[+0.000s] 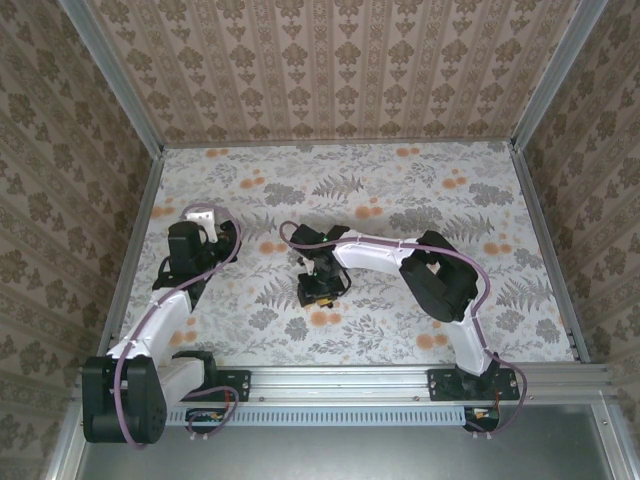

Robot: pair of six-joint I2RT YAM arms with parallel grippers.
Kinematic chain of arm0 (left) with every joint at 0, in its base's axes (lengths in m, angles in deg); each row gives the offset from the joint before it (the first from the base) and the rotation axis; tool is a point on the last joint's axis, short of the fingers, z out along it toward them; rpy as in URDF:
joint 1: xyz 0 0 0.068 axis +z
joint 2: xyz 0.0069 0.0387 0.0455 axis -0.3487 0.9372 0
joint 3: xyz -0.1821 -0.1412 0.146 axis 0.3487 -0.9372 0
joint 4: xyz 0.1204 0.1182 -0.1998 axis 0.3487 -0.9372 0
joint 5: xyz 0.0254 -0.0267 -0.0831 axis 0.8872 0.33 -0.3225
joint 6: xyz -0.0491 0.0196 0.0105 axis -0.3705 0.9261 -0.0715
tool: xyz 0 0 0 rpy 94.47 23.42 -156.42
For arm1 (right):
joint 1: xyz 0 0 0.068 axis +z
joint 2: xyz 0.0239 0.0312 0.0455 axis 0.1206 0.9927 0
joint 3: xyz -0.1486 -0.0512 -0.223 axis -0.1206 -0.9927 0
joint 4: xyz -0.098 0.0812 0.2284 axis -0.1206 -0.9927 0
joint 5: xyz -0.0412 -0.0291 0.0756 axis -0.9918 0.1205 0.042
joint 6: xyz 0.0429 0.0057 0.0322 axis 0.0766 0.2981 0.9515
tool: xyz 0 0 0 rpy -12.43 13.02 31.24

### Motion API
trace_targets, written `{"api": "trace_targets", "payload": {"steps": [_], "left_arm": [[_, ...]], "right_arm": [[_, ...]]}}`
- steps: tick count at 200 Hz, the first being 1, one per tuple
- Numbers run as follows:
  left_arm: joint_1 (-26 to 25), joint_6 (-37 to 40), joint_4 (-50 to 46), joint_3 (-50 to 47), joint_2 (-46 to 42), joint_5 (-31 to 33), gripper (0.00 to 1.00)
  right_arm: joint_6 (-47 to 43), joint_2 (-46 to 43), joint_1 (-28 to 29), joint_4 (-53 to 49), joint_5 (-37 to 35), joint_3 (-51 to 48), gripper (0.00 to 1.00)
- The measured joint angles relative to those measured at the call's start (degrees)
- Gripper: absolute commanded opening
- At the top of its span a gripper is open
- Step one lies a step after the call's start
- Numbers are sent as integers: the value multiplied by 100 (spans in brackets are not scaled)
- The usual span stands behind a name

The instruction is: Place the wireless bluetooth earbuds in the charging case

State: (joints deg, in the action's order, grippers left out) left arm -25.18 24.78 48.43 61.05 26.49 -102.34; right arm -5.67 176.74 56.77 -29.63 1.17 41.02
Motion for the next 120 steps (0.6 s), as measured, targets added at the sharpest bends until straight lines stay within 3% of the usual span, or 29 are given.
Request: {"api": "trace_targets", "payload": {"steps": [70, 120], "left_arm": [[0, 0, 0, 0, 0, 0, 11], [-7, 0, 4, 0, 39, 0, 11]], "right_arm": [[315, -640, 31, -269, -203, -107, 38], [1523, -1600, 31, 361, -481, -1473, 41]]}}
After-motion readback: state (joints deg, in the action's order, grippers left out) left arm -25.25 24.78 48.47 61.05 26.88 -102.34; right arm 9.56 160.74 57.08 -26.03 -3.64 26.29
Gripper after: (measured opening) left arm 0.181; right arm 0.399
